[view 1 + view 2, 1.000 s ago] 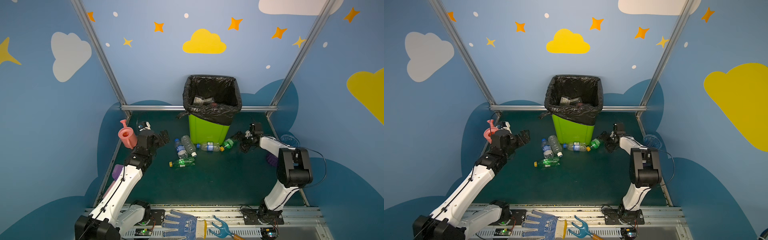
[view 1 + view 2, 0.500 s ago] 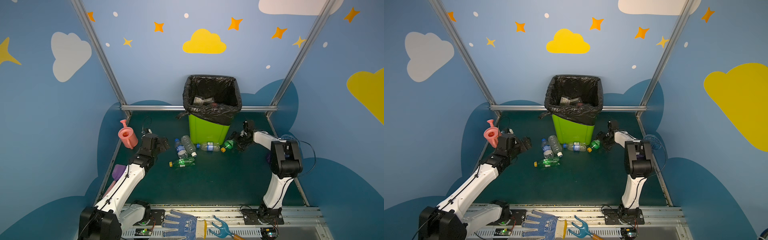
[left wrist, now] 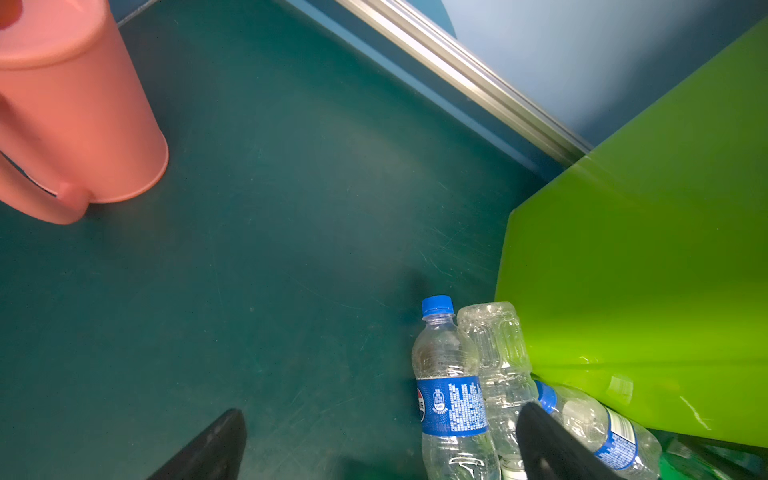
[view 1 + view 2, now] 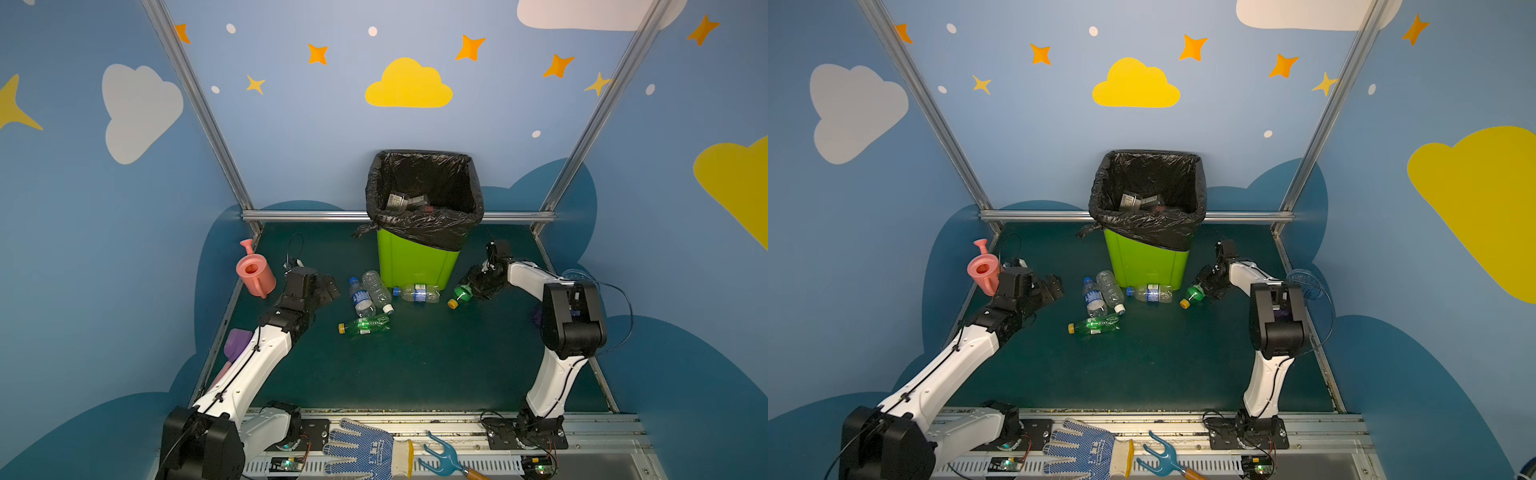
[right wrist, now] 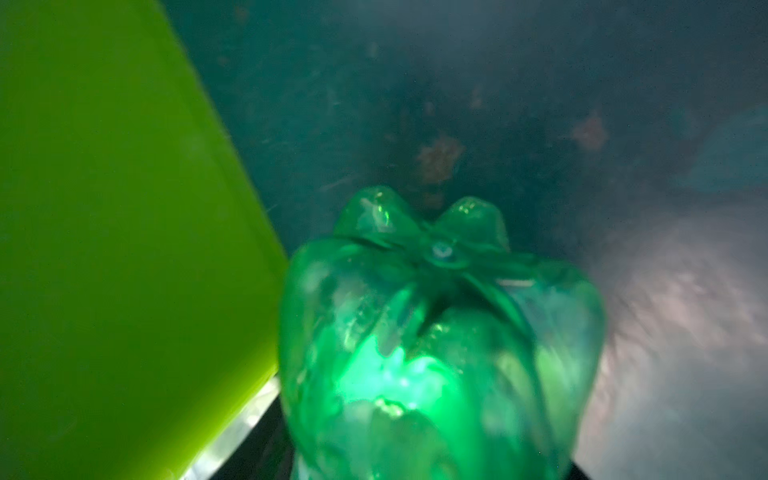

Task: Throw the plastic bottles in the bin
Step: 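Close the right gripper on the green Sprite bottle, then lift the Sprite bottle with the right gripper and drop it into the bin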

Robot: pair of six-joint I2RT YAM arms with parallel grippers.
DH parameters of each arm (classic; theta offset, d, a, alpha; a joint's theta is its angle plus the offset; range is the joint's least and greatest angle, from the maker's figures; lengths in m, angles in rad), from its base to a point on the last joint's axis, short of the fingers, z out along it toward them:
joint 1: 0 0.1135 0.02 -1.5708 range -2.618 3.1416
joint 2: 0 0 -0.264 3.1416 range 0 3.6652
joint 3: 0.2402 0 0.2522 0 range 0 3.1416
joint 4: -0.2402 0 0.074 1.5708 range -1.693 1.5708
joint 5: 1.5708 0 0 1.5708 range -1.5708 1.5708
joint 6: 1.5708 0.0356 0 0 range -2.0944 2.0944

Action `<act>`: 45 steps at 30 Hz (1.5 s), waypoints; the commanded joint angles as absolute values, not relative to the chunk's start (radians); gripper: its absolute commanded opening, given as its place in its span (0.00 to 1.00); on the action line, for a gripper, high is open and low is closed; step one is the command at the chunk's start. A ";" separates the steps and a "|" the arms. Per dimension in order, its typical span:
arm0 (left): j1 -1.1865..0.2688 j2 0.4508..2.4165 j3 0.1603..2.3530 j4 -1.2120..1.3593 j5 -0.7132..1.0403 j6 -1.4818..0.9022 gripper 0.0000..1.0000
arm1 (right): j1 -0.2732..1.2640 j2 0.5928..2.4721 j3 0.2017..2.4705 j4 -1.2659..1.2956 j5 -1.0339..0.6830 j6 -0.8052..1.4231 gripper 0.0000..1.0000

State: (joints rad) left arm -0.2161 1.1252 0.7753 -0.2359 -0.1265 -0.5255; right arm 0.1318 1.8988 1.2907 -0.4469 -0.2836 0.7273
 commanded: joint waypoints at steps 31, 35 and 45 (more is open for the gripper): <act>-0.465 1.313 0.875 -0.359 -0.179 -0.220 1.00 | 0.218 2.020 2.968 -0.795 -0.402 0.566 0.97; -0.486 1.299 0.854 -0.353 -0.177 -0.204 1.00 | 0.216 1.630 2.293 -0.323 -0.331 0.593 0.98; -0.574 1.372 0.904 -0.425 -0.170 -0.085 0.99 | 0.122 1.401 1.894 -0.290 -0.305 0.618 0.98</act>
State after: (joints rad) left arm -0.5491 1.3430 0.8730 -0.3683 -0.1600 -0.1513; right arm 0.1459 1.3499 2.0289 -0.3019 -0.3176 0.5980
